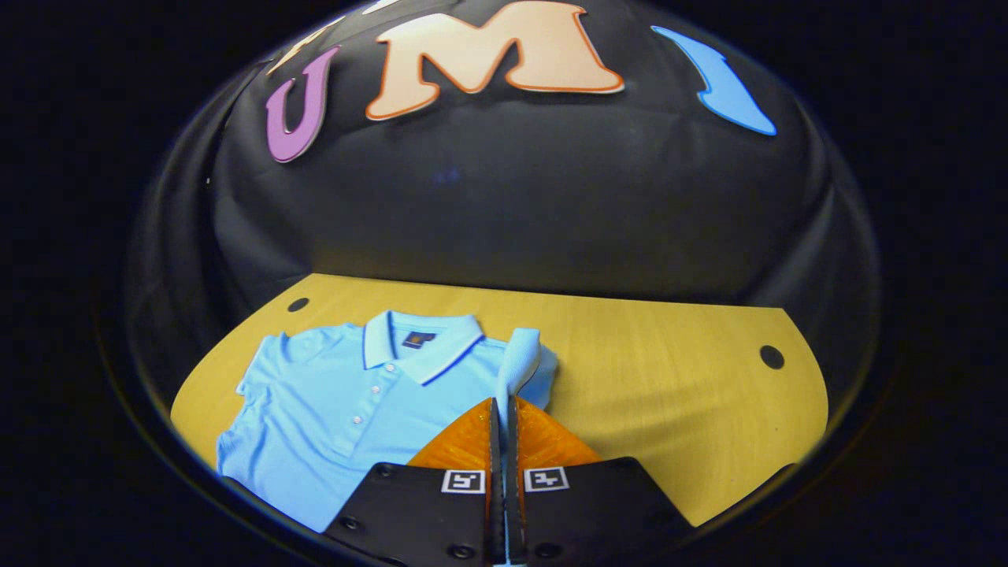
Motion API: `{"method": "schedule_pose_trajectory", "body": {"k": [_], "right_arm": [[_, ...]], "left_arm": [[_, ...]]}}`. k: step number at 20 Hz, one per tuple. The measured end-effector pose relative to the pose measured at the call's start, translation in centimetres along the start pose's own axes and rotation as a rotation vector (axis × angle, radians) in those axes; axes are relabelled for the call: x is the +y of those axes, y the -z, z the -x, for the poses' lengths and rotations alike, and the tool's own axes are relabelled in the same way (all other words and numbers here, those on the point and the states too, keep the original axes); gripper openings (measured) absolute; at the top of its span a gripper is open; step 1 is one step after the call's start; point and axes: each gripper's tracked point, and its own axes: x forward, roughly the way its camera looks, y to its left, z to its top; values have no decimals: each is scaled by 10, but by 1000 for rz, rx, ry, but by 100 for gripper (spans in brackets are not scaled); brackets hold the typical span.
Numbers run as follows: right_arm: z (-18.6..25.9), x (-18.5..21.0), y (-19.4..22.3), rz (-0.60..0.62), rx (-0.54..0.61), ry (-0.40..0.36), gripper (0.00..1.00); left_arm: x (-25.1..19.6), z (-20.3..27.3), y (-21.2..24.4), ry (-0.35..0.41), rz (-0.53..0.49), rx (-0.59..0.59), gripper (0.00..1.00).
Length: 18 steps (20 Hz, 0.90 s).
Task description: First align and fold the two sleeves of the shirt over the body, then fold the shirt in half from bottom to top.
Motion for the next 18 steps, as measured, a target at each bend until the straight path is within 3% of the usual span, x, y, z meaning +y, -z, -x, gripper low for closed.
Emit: {"method": "schedule_pose_trajectory", "body": {"k": [6, 9, 10, 14, 15, 18], "right_arm": [[-22, 63, 31, -17, 68, -104, 6], [-21, 86, 37, -60, 82, -182, 19], [-18, 91, 38, -71, 91, -207, 19], [9, 101, 34, -73, 56, -258, 94], [21, 102, 33, -87, 39, -272, 99], [61, 93, 31, -92, -27, -286, 98]], "left_arm": [[4, 0, -2, -6, -8, -11, 95], [7, -1, -1, -9, -8, -10, 94], [6, -2, 0, -7, -6, -7, 94], [6, -5, 2, 18, 52, 4, 94], [9, -7, 5, 22, 74, 13, 94], [27, -7, 6, -5, 95, 34, 94]]}}
